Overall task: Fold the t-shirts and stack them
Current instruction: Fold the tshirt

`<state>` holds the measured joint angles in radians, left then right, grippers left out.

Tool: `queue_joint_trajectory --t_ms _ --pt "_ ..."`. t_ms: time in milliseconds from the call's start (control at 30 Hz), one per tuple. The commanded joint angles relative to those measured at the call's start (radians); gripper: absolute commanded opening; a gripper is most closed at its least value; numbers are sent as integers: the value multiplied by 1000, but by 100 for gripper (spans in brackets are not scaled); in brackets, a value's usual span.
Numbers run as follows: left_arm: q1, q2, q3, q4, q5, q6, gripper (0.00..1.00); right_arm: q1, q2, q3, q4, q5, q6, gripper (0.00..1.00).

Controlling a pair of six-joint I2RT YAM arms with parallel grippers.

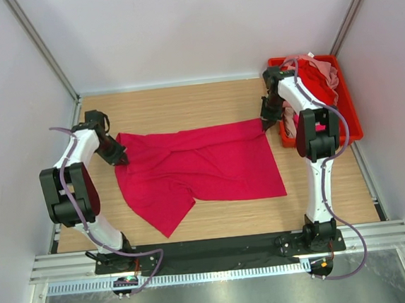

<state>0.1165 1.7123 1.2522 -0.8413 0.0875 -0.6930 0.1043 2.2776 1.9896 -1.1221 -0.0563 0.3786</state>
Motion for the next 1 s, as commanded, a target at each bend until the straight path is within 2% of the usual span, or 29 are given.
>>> queue_joint_trajectory --t_ms 0,33,133,167,200,233,367,600,800,967 --pt "8 -11 13 15 -6 21 8 -3 -7 20 -12 19 -14 1" --pt "8 -13 16 7 -9 24 8 -3 -6 20 -12 19 -15 2" --pt "9 -22 38 -10 -20 33 18 -3 0 29 -12 16 -20 3" --pt "9 -32 45 -13 -41 36 29 -3 -1 29 -10 9 -21 3" --pt "11 -39 59 -21 -58 38 36 -3 0 31 -8 7 -21 4" --pt "17 -45 65 -22 -69 38 49 -3 3 32 -8 4 -21 4" --pt "52 -71 104 11 -118 33 66 -3 10 35 -12 3 -27 7" --pt "81 88 263 99 -25 32 65 -3 13 29 -10 -31 -20 15" --pt "83 246 410 156 32 4 60 -3 8 8 7 -50 -20 16" --pt "83 372 527 87 11 -43 59 -3 8 5 19 -66 -15 16"
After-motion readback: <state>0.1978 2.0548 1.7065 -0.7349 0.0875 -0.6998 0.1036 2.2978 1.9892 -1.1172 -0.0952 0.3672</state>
